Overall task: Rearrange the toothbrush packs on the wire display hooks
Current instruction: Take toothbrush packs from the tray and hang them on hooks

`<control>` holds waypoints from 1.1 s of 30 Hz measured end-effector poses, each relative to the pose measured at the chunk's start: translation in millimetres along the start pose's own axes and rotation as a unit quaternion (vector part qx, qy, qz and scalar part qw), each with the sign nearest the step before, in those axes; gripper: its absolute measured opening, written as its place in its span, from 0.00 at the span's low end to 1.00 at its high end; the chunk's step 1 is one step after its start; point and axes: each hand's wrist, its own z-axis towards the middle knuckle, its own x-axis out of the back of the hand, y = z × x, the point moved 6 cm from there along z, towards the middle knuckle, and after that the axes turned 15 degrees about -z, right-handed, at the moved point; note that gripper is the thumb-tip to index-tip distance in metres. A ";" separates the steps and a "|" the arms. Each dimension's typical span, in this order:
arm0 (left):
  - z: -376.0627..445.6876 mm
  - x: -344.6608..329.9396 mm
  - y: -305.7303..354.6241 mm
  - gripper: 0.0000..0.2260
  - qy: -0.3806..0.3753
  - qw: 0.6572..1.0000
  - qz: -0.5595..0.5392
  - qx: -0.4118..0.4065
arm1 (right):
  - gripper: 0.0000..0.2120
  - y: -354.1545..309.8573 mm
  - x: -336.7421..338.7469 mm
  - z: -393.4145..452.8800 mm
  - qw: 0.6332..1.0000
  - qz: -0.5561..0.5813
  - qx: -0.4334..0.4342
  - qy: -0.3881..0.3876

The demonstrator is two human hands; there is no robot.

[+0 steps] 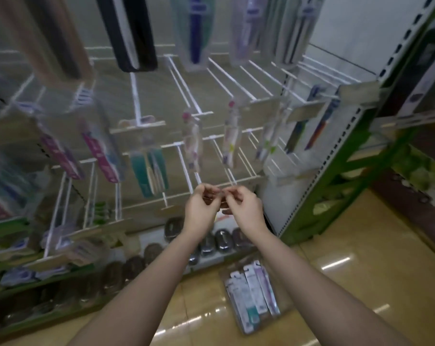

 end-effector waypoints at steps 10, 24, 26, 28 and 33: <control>-24.7 -99.3 -84.7 0.12 -0.083 0.993 0.045 0.070 | 0.11 150.9 57.9 -24.2 0.986 0.019 -0.148 0.076; -43.1 -127.3 -313.2 0.09 -0.159 0.948 0.032 0.275 | 0.11 385.3 -27.1 -93.3 0.914 0.093 -0.367 0.146; -51.4 -125.6 -351.6 0.07 -0.136 0.939 0.015 0.315 | 0.11 415.5 -52.4 -104.3 0.903 0.110 -0.388 0.148; -59.4 -122.8 -390.4 0.07 -0.101 0.932 -0.001 0.347 | 0.10 444.5 -78.0 -114.2 0.892 0.124 -0.403 0.162; -76.6 -120.5 -484.6 0.05 -0.041 0.917 -0.006 0.397 | 0.10 508.0 -130.7 -123.0 0.875 0.141 -0.416 0.202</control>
